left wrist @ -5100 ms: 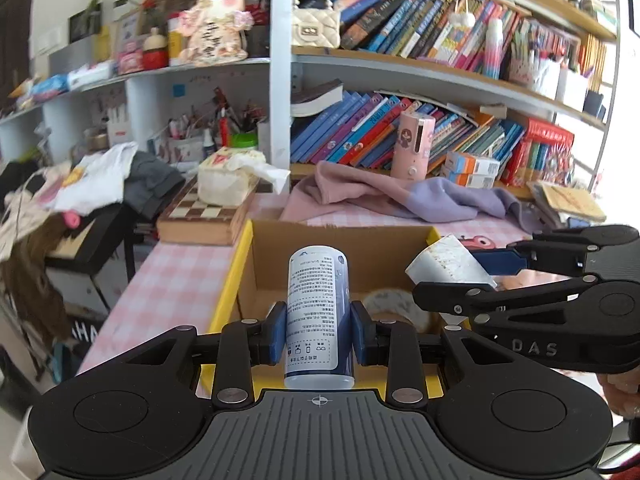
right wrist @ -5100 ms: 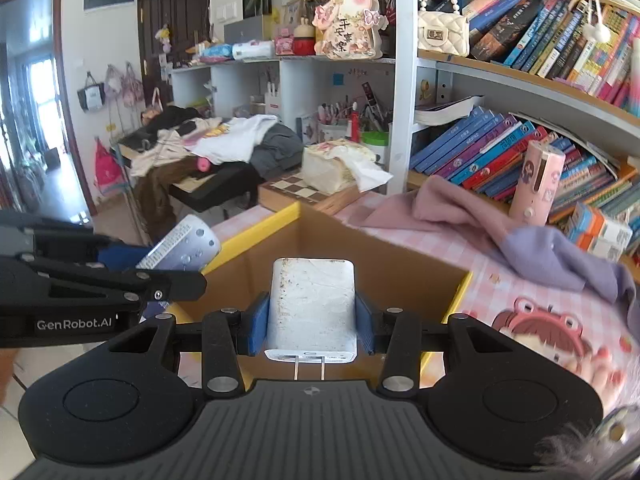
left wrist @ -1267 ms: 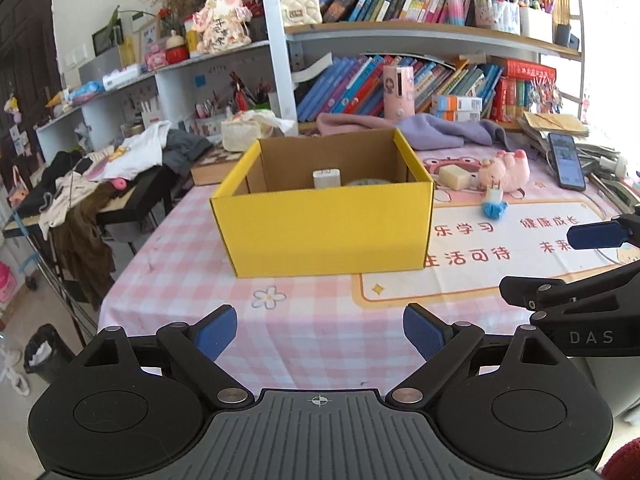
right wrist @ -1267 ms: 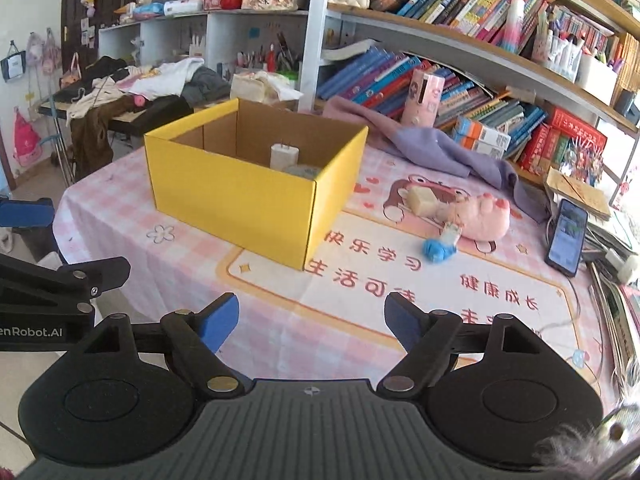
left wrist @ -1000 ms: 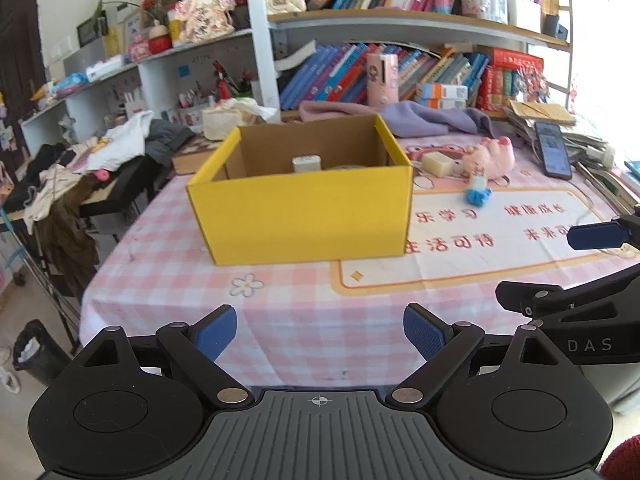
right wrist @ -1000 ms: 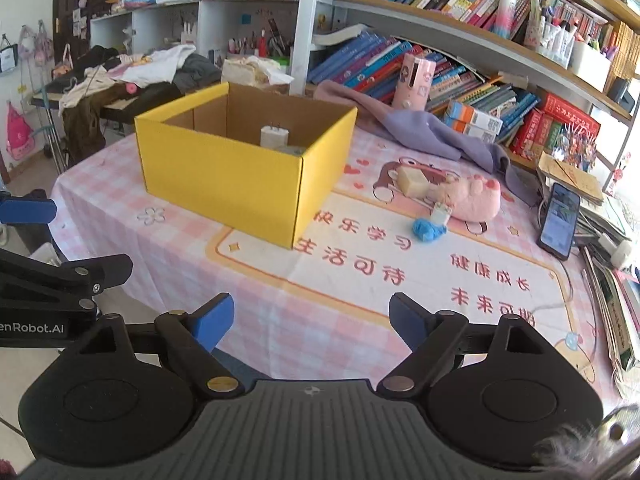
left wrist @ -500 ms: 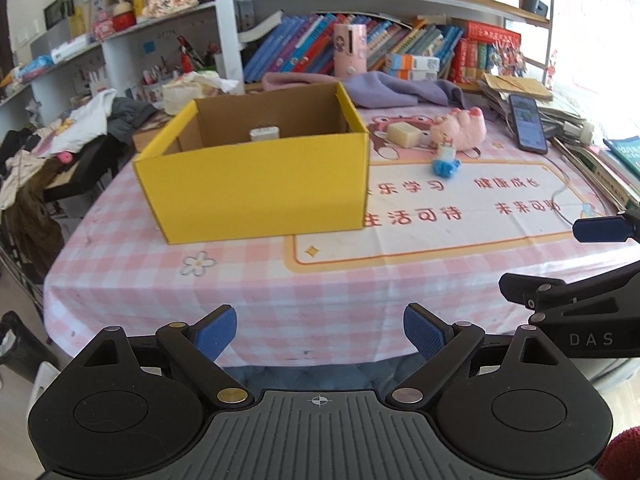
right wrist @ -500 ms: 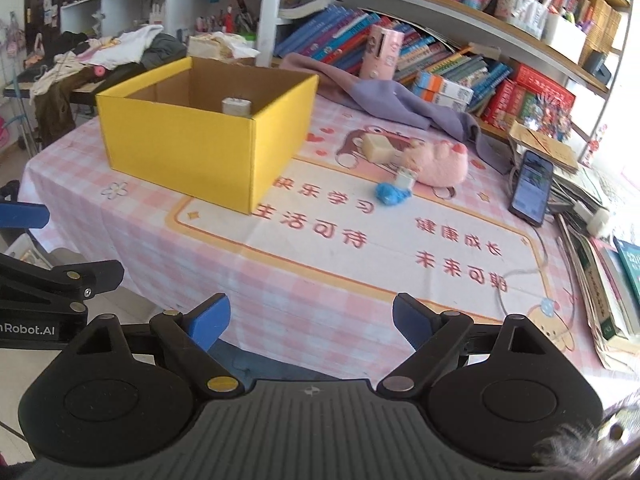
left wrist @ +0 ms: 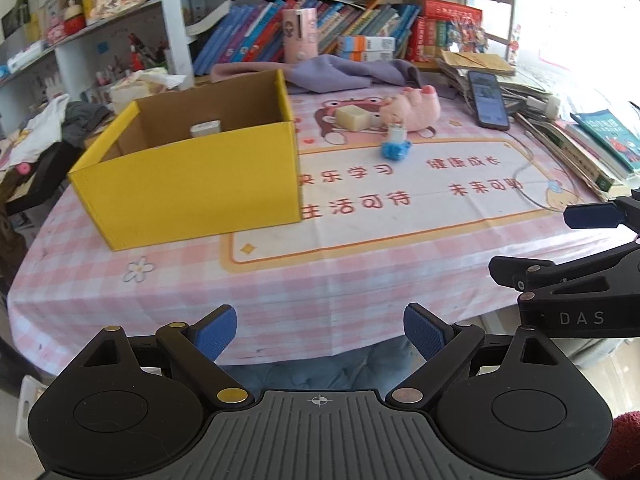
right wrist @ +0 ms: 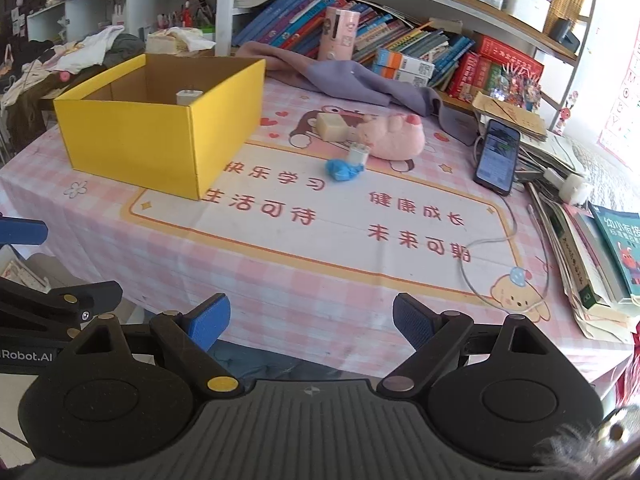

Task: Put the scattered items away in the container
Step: 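Move the left tool to the blue packet while the right tool approaches the pink plush pig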

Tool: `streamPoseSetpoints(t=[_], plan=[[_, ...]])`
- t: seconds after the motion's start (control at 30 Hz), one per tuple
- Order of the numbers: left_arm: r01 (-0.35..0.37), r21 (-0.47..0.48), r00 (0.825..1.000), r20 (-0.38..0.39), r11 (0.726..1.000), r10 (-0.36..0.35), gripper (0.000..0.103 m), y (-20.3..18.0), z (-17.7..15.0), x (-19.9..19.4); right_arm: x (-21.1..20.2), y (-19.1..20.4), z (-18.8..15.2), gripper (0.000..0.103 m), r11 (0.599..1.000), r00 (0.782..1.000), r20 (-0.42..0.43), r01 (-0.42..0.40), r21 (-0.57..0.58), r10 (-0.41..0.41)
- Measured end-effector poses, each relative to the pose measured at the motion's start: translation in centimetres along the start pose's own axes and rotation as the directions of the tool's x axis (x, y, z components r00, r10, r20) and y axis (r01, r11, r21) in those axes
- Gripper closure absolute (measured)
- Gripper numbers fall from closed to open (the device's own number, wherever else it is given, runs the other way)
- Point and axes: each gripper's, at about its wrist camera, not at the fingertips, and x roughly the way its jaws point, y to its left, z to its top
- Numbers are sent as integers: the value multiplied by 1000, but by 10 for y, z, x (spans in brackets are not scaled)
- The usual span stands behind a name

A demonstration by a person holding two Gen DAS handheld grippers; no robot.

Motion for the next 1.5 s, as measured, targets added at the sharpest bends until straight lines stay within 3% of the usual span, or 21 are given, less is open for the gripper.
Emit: streamPoseSetpoints(t=[0.5, 0.77, 1.17, 1.5], plan=[[88, 116, 996, -7, 989, -88, 10, -57, 21, 22, 4, -60, -13, 15, 991, 997, -26, 74, 111, -71], [84, 121, 992, 84, 989, -94, 10, -74, 42, 29, 8, -88, -7, 19, 982, 995, 27, 87, 165, -93], [86, 94, 994, 60, 992, -92, 10, -86, 78, 76, 53, -119, 23, 19, 989, 999, 5, 41, 141, -42], [25, 29, 999, 30, 999, -26, 11, -95, 120, 121, 109, -159, 66, 19, 993, 1000, 0, -25, 111, 26]])
